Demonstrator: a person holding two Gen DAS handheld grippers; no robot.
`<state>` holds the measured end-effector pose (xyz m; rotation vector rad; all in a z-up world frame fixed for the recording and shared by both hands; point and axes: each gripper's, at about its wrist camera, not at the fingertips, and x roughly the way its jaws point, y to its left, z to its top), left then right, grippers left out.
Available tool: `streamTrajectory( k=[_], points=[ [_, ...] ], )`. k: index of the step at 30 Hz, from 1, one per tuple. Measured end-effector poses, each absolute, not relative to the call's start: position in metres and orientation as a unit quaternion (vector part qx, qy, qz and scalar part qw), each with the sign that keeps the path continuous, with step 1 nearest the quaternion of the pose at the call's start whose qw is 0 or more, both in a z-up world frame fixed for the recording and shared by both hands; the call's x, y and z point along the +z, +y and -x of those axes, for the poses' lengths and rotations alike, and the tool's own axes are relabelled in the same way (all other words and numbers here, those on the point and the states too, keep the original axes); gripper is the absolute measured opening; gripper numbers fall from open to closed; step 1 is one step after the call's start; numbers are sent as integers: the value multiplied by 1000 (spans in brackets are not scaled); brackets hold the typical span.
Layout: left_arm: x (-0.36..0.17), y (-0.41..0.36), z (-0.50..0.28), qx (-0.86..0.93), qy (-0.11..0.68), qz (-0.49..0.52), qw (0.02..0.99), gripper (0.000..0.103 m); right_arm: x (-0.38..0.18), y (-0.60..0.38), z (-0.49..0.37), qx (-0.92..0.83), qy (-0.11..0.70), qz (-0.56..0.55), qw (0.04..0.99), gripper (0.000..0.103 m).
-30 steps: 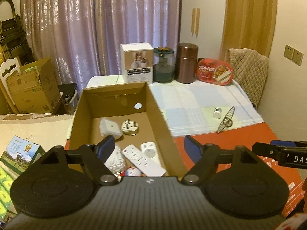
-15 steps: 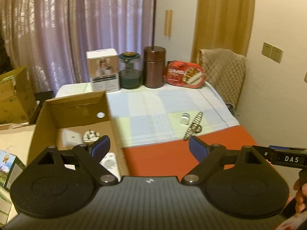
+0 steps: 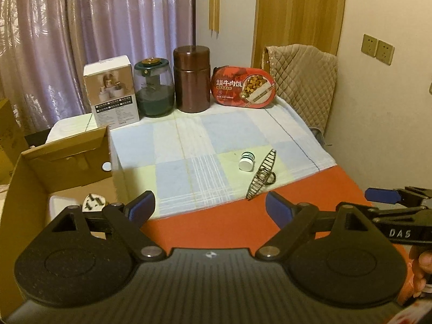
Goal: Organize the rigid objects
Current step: 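Move both grippers over to the white jar and wire spiral holder, then grasp the wire spiral holder with the right gripper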
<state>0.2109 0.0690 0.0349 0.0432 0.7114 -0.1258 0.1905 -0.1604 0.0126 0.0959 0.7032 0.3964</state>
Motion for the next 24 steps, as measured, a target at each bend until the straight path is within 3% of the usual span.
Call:
streamTrajectory(
  k=[6,24],
  points=[
    [11,69,-254,-65,361,-36,930,86,-19,-145,-238,235,333,-13,913,72],
    [-28,52,-336,-100,370,-65,921,86,-85,-110,-348,285,328,16,900,35]
  ],
)
